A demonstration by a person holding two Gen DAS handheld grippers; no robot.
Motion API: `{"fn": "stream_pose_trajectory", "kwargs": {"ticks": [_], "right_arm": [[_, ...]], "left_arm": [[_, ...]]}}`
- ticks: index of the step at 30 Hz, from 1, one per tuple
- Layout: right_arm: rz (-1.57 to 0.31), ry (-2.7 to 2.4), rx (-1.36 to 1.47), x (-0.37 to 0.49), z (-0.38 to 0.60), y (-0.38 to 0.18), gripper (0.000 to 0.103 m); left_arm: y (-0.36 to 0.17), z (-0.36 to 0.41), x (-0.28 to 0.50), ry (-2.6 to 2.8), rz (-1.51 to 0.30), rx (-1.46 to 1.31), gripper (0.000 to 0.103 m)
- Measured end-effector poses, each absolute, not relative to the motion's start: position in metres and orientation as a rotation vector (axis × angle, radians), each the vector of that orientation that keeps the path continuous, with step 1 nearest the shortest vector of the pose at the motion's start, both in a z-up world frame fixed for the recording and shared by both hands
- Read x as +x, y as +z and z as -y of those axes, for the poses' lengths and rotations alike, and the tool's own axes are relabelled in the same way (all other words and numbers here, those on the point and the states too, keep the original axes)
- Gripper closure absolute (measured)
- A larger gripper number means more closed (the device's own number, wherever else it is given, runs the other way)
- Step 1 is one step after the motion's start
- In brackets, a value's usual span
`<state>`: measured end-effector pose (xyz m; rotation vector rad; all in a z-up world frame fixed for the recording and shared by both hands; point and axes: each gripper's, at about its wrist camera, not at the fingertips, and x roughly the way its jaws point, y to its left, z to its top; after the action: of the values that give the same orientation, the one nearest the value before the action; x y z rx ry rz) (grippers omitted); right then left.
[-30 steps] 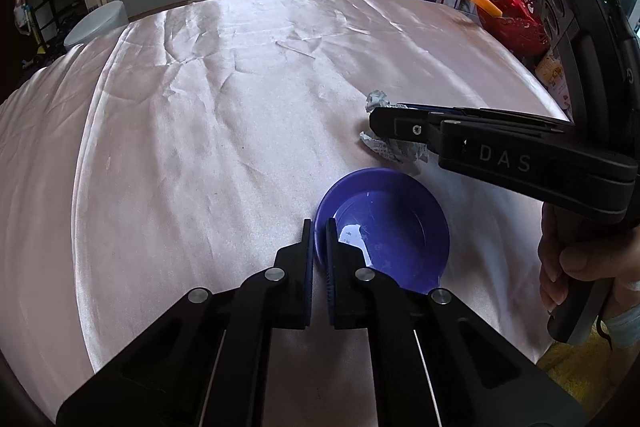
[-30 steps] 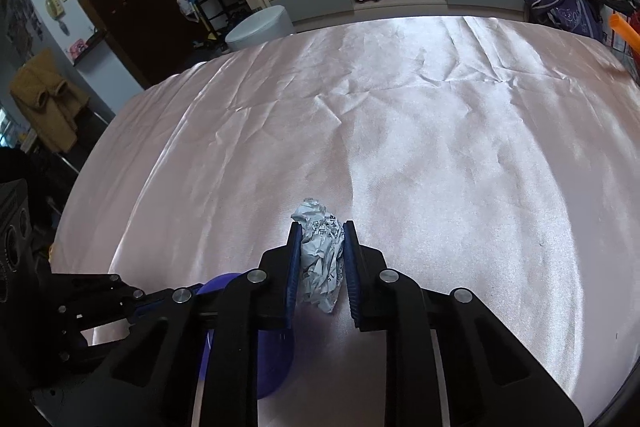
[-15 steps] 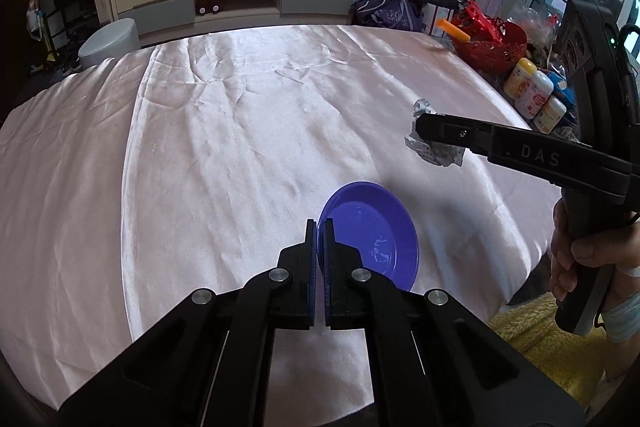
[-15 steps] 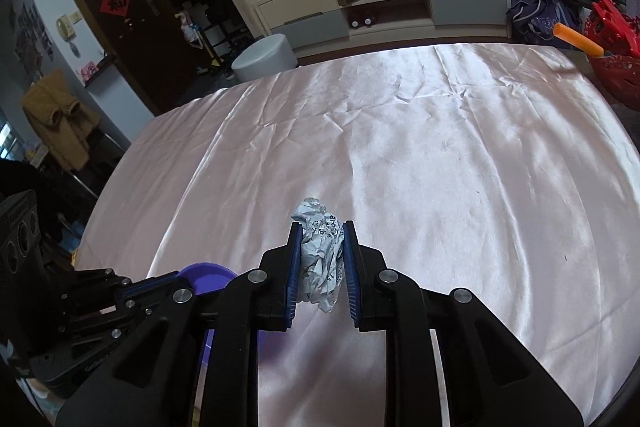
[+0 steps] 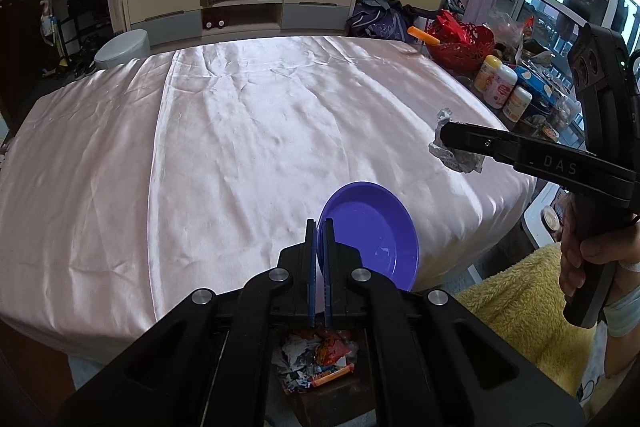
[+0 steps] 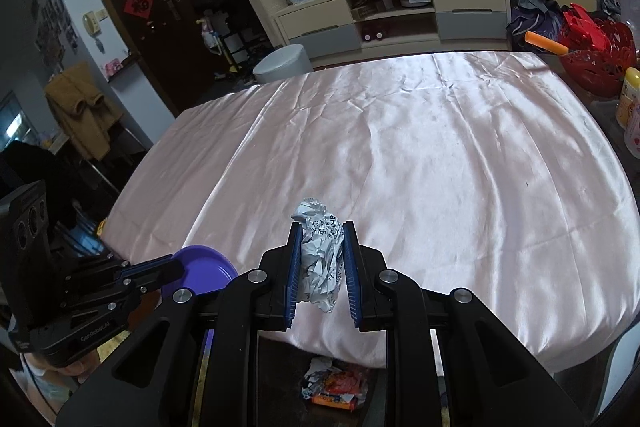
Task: Collect trash
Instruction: 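Lower the blue plate and foil into the bin and open both tools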
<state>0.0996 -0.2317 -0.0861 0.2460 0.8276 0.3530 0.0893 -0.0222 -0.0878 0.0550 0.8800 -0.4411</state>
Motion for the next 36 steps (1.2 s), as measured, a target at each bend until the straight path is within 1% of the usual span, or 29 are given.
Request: {"fn": "stream_pose_trajectory", "kwargs": {"ticks": [9,17,31,36], "right_arm": [[-0.866,0.405,0.250,0.053,0.223,-0.104,0.082],[-0.925,0.411,0.270,0.030,0.217,-0.135,0.082],[-1.058,0.392,0.265,0.018,0.203,-0.199,0.082],[-1.106,0.385,0.258,0.016,0.200,-0.221,0.082]], "left_arm": [[-0.107,0.012,0.043,-0.437,-0.908,0.022,0.102],[-0.149,0.005,0.018,-0.455,-0.991,-0.020,0.102],[-0.218,0.001,0.006,-0.426,-1.127,-0.029,0.102],[-0.232,0.008,0.005,-0.416,-1.151,0.001,0.102]]}}
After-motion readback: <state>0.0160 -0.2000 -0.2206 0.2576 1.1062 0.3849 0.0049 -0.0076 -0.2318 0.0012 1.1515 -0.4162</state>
